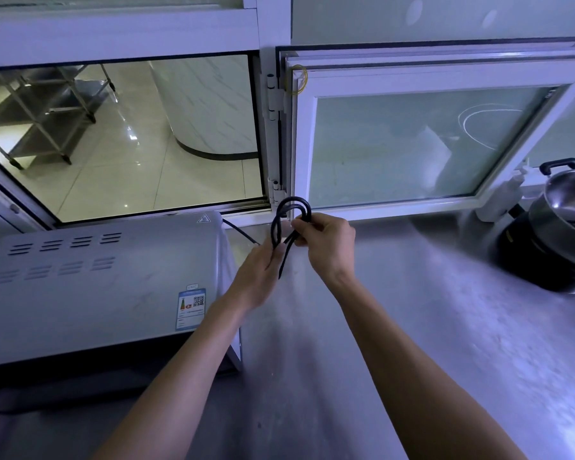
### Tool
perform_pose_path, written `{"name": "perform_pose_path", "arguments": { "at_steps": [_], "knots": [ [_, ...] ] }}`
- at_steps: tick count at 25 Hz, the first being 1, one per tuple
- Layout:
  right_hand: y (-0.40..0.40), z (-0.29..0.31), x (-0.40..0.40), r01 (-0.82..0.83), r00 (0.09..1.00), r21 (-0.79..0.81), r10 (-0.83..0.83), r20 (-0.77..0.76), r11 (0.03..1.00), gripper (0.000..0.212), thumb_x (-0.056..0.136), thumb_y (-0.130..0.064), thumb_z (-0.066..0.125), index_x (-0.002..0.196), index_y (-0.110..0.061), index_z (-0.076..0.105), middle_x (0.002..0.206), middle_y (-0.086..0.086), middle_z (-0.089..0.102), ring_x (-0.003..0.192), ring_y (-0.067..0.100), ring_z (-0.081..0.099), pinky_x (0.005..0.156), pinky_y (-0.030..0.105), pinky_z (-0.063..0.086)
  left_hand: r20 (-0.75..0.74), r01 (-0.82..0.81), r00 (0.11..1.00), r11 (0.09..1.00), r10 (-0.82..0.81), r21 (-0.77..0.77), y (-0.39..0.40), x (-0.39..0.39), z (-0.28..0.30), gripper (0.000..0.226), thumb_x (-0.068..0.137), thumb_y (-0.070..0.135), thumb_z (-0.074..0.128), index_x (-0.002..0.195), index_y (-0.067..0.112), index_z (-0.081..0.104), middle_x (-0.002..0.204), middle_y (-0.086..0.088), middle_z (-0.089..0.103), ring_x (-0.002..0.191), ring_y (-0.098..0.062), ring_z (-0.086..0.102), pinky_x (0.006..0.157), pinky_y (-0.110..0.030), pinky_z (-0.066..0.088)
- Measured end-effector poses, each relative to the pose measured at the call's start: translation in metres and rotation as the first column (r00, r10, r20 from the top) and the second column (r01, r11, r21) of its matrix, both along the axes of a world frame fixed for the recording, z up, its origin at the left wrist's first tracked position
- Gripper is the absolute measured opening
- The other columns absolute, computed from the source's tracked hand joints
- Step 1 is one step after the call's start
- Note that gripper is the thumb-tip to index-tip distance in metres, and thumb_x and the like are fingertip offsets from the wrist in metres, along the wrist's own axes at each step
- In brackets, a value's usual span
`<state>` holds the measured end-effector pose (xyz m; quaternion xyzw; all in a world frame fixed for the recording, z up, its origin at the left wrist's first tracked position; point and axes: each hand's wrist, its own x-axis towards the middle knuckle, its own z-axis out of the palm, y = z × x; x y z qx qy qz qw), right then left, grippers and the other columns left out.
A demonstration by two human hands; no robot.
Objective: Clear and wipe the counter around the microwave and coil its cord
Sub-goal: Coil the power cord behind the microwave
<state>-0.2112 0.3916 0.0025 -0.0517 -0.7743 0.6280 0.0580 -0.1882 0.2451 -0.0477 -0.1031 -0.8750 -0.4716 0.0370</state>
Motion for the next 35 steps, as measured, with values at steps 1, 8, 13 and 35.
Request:
{"name": "perform_pose_path", "arguments": {
  "at_steps": [1, 8, 13, 35],
  "knots": [
    [-0.002, -0.001, 0.001, 0.009, 1.000, -0.016, -0.009, 0.008, 1.000, 0.017, 0.085, -0.027, 0.072, 0.072, -0.017, 0.074, 0.064, 0.001, 0.072, 0.065, 0.019, 0.071, 0.071, 0.035, 0.059, 0.000, 0.007, 1.000, 1.000, -0.007, -0.009, 0.000, 0.000, 0.001, 0.037, 0.105, 0.052, 0.025, 0.138, 0.067, 0.025, 0.085, 0.027, 0.062, 0.076, 0.006, 0.056, 0.066, -0.021, 0.045],
    [-0.004, -0.005, 0.002, 0.107, 0.994, -0.126, -0.101, 0.047, 0.986, 0.020, 0.086, -0.025, 0.073, 0.070, -0.012, 0.074, 0.064, 0.000, 0.073, 0.064, 0.016, 0.073, 0.073, 0.037, 0.062, -0.012, 0.031, 0.999, 0.992, -0.032, -0.123, -0.003, 0.001, -0.016, 0.026, 0.104, 0.055, 0.023, 0.112, 0.045, 0.045, 0.102, 0.019, 0.055, 0.103, -0.006, 0.052, 0.083, -0.029, 0.041],
    [-0.001, -0.006, 0.005, 0.084, 0.994, -0.176, -0.069, 0.089, 0.981, 0.018, 0.088, -0.022, 0.073, 0.076, -0.009, 0.075, 0.069, 0.005, 0.075, 0.067, 0.020, 0.074, 0.078, 0.043, 0.062, -0.075, -0.016, 0.997, 0.979, 0.001, -0.203, -0.010, 0.001, -0.007, 0.026, 0.099, 0.062, 0.014, 0.089, 0.047, 0.033, 0.080, 0.012, 0.047, 0.078, -0.006, 0.046, 0.068, -0.026, 0.034],
    [0.019, 0.004, 0.007, 0.029, 0.999, 0.113, -0.027, -0.017, 0.993, 0.049, 0.068, -0.066, 0.079, 0.100, -0.033, 0.063, 0.092, -0.008, 0.069, 0.087, 0.006, 0.066, 0.073, 0.021, 0.057, 0.039, 0.004, 0.999, 0.903, 0.014, -0.429, -0.006, 0.002, -0.012, 0.024, 0.106, 0.038, 0.028, 0.084, 0.034, 0.036, 0.078, 0.010, 0.045, 0.073, -0.011, 0.042, 0.069, -0.036, 0.031]
  ]
}}
